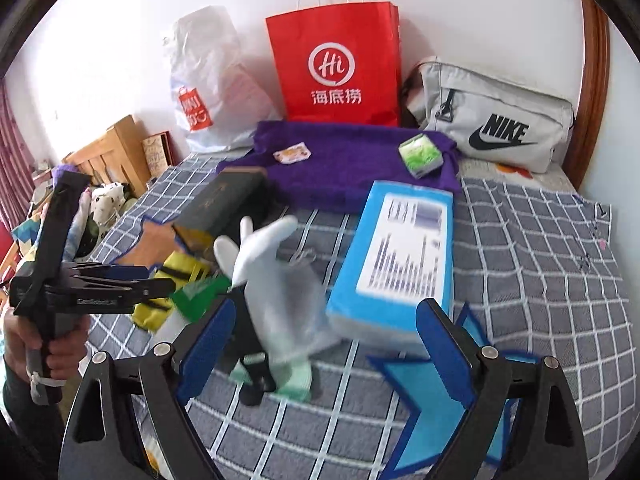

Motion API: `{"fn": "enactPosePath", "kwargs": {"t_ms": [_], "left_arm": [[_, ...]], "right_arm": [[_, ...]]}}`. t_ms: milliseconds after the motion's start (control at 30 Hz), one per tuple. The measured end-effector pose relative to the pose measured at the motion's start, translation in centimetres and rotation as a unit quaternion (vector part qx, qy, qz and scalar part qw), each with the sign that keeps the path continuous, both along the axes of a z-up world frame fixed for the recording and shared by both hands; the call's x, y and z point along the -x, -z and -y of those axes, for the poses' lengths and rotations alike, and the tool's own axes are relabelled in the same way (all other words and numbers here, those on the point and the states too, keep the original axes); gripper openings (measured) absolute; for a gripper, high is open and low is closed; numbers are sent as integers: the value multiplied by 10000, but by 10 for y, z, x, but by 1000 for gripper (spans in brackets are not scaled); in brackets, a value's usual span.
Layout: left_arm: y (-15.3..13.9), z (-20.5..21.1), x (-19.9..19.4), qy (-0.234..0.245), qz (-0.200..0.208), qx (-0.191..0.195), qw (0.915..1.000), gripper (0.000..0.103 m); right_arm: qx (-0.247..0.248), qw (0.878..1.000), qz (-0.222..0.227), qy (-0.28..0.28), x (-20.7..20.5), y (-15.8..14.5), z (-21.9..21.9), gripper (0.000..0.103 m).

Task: Organize soft objects
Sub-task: 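Withdraw both tools from the towel back toward the remaining items, then grasp the yellow adidas pouch with the left tool while the right tool grasps the black watch strap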

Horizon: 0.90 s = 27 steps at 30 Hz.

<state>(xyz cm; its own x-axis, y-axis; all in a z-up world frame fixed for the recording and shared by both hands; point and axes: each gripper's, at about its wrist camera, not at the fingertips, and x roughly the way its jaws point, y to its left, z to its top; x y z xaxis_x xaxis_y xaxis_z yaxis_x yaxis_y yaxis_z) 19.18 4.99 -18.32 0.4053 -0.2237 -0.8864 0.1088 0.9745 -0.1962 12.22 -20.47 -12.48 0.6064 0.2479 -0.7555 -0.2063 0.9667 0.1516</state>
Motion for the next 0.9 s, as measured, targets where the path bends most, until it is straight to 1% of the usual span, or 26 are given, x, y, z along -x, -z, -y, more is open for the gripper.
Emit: {"fn": "enactPosePath", "kwargs": {"t_ms": [33,100,133,233,367,400,467,533,633,700,800,900], "left_arm": [[4,0,1,-27,1,-11,10000,80],[13,2,1,-8,-80,-52,10000,80],[16,5,2,4,-93,-85,9999,84],[19,11,5,15,117,-301,9995,87],[19,4,5,-24,210,-161,9996,87],[19,1,6,-48,239,-201,9995,85],[19,-4,9,-109,281,-339,9990,80],[18,-11,12,-173,294,-382,9987,79],[19,-19,13,-234,314,-342,9986,78],[21,-20,15,-227,349,-339,9986,78],[23,-15,16,-187,432,-498,9976,79],[24,-9,16,-148,482,-624,9968,79]], "right_arm": [[9,10000,-19,-9,3,3,0,92],[37,10000,-63,-16,8,10,-2,92],[47,9999,-92,-22,10,14,-2,92],[41,9998,-161,-66,13,23,-4,92],[-2,9997,-188,-178,13,29,-11,91],[-8,9996,-168,-212,13,29,-13,91],[8,9994,-115,-324,13,29,-19,86],[48,9991,-67,-412,12,30,-25,84],[167,9983,-44,-559,10,34,-36,72],[224,9977,-69,-632,8,39,-43,61],[340,9970,-83,-689,5,46,-52,52],[465,9963,-48,-718,2,50,-60,49]]}}
